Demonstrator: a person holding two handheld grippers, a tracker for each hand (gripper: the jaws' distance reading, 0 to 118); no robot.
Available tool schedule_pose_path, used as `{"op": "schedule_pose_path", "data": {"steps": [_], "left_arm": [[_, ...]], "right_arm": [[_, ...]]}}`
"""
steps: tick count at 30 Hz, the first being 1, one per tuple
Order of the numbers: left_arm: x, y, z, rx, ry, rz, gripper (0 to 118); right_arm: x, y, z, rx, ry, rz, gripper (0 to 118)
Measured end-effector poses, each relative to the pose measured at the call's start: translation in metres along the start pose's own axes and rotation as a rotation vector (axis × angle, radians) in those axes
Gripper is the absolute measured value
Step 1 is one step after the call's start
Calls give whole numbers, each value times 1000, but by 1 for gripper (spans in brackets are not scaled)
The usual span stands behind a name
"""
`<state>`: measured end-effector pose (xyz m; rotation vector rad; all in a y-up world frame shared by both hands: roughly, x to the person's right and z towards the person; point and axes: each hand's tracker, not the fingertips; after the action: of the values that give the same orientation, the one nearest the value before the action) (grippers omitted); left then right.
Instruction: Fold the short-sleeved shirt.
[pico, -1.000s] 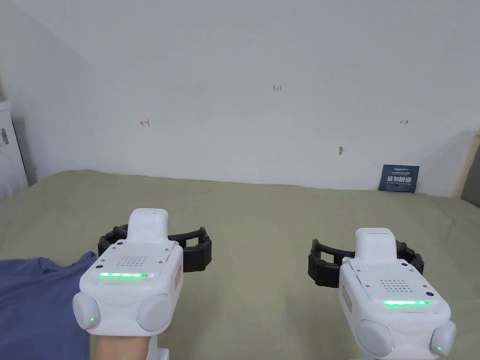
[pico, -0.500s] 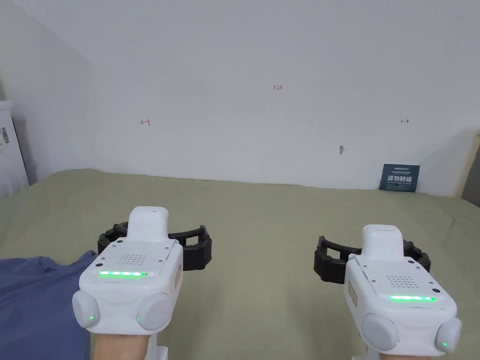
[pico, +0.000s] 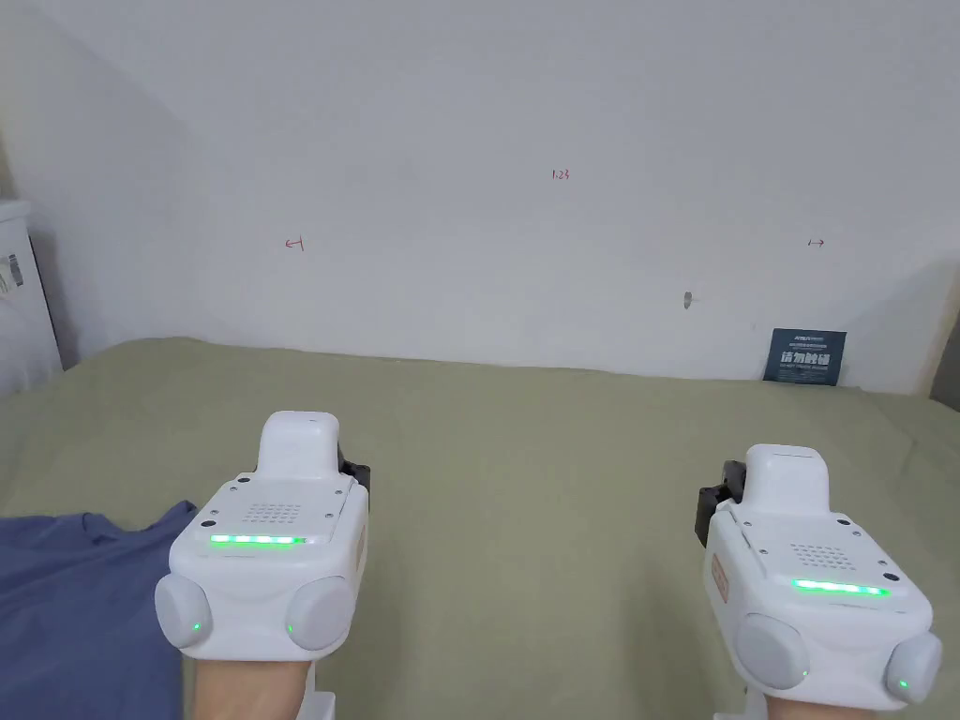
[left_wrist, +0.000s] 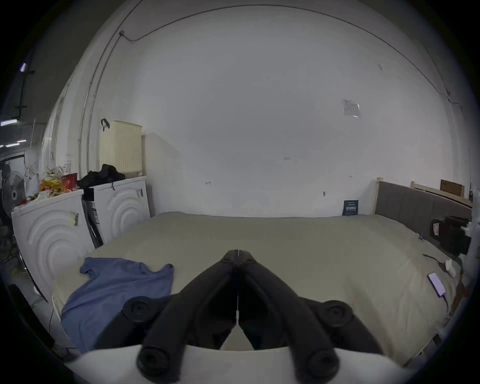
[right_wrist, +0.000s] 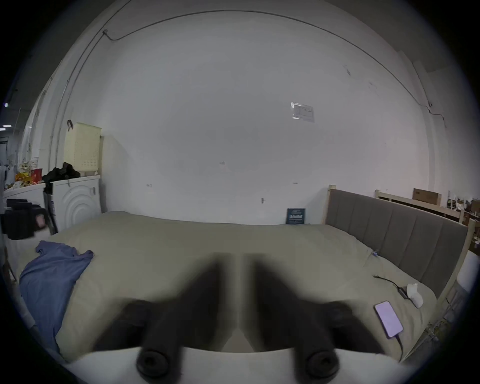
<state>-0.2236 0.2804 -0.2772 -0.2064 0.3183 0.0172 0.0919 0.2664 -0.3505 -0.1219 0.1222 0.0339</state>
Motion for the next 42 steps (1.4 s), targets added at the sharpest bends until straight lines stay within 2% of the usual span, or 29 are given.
{"op": "schedule_pose_path", "data": {"steps": [3,10,13,18,23,29,35,42], "left_arm": [[4,-1,0,2,-1,10,0],[-2,-3,-2,-14,5,-5,0],[-20,-2,0,-19,48,-3,0],[-84,0,15,-31,196,3,0],[-173,4,55,-45,401,53,0],[-256,-5,112,-72,590,71,0],[-282,-16,138,-96,655,78,0],[-286,-19,127,-107,637,103,0]], "right_arm": [[-1,0,0,4,-24,24,0],[4,4,-6,-8,-34,8,0],[-9,4,-12,-18,2,16,0],[-74,6,-26,-16,154,29,0],[-173,6,-26,-26,390,12,0],[-264,5,-13,-44,594,0,0],[-312,4,2,-40,684,27,0],[-322,0,-2,-60,694,37,0]]}}
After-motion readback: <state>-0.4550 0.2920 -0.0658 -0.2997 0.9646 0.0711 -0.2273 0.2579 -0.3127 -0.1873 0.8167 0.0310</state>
